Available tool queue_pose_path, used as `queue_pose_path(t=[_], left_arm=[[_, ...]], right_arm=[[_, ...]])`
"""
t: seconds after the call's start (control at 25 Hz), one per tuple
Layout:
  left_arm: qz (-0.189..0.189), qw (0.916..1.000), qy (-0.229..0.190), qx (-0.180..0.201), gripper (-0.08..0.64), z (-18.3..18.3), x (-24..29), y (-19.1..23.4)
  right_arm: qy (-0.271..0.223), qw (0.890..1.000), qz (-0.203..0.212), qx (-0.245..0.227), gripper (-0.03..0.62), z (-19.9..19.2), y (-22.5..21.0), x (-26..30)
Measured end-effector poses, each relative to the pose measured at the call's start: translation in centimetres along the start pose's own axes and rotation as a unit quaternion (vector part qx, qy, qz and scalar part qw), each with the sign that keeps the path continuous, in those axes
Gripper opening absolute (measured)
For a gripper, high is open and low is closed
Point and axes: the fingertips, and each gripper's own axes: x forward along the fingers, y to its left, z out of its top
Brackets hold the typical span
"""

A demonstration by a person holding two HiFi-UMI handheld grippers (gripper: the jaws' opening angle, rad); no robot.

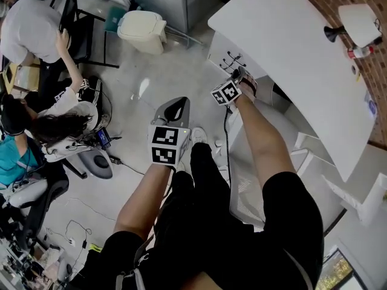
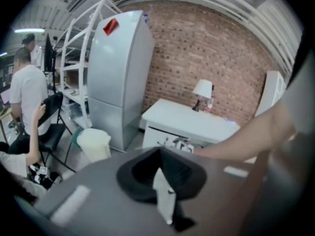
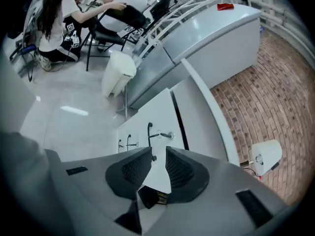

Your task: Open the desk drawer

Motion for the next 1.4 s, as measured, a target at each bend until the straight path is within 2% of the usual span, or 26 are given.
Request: queue_pose_path(t=[0.16, 0.36, 0.72, 0.76, 0.8, 1.12, 1.4], left_arm=[[-0.007, 0.9997, 0.023, 0.006, -0.002, -1.8, 2.0, -0.3], [-0.026, 0.9989, 0.026, 0.029, -0.002, -2.6, 5.5, -1.5], [-0.013, 0.9983, 0.057, -0.005, -0.002, -6.0, 6.9, -1.1], [-0.011, 0.9982, 0.058, -0.007, -0.002, -6.2, 6.8, -0.9], [-0.01, 0.9982, 0.059, -0.008, -0.002, -6.3, 6.8, -0.7], [-0.01, 0.9983, 0.056, -0.009, -0.002, -6.2, 7.1, -0.4], [-0.007, 0.9984, 0.055, -0.011, -0.002, -6.6, 6.6, 0.1]], right_arm=[[0.016, 0.999, -0.018, -0.042, 0.083, -1.5, 1.9, 3.5], [0.032, 0.994, -0.04, -0.1, 0.084, -2.3, 2.4, 7.6], [0.036, 0.985, -0.07, -0.151, 0.072, -3.1, 2.1, 10.0], [0.037, 0.984, -0.075, -0.154, 0.026, -3.0, 1.8, 10.0], [0.038, 0.984, -0.078, -0.155, 0.016, -2.9, 1.6, 10.0], [0.053, 0.985, -0.073, -0.144, 0.015, -2.7, 1.6, 9.3], [0.057, 0.986, -0.068, -0.139, 0.015, -2.5, 3.4, 7.4]])
